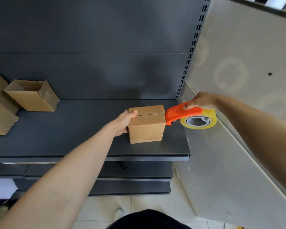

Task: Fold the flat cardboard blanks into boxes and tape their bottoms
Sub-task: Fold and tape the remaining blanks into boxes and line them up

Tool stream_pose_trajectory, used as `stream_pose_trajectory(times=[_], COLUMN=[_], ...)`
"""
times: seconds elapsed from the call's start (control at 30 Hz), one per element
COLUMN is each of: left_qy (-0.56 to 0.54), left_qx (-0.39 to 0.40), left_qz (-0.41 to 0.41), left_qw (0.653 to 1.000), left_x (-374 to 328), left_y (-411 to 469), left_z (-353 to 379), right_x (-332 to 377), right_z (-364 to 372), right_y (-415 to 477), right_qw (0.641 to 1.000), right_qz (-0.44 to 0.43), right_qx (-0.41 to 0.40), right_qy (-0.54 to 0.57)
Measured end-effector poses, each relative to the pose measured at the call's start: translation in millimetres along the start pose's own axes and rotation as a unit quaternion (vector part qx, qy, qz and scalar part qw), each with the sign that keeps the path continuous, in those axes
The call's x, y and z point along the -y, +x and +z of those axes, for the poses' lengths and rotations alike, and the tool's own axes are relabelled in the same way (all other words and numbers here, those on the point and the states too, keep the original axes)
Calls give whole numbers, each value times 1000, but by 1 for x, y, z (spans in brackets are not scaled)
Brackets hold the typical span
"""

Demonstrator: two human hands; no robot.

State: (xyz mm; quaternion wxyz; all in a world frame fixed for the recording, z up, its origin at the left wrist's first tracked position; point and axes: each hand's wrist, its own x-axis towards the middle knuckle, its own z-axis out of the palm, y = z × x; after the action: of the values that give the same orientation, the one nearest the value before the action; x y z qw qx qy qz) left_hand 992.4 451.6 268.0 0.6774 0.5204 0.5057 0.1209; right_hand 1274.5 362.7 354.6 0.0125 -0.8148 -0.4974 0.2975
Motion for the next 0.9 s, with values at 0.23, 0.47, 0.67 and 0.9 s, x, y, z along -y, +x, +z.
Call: stream_pose_trajectory(times=[0.23, 0.47, 0.67, 0.9], left_qy=[137, 571, 573, 577], left_qx=[-127, -310, -216, -159], left_qz=[4, 180, 62, 4], left_qw=[982, 739, 788, 801], left_x=[-2, -26, -25, -36], left_y=[0, -9, -1, 5], left_z=[8, 51, 81, 64], right_x=[0, 8, 1, -31], right_z=[4, 18, 21, 2], right_y=[0, -5, -12, -38], right_qw=[1000, 999, 999, 986], right_qz=[-9, -18, -14, -29], right_qx=[-2, -1, 10, 0], right_qy=[6, 31, 46, 165])
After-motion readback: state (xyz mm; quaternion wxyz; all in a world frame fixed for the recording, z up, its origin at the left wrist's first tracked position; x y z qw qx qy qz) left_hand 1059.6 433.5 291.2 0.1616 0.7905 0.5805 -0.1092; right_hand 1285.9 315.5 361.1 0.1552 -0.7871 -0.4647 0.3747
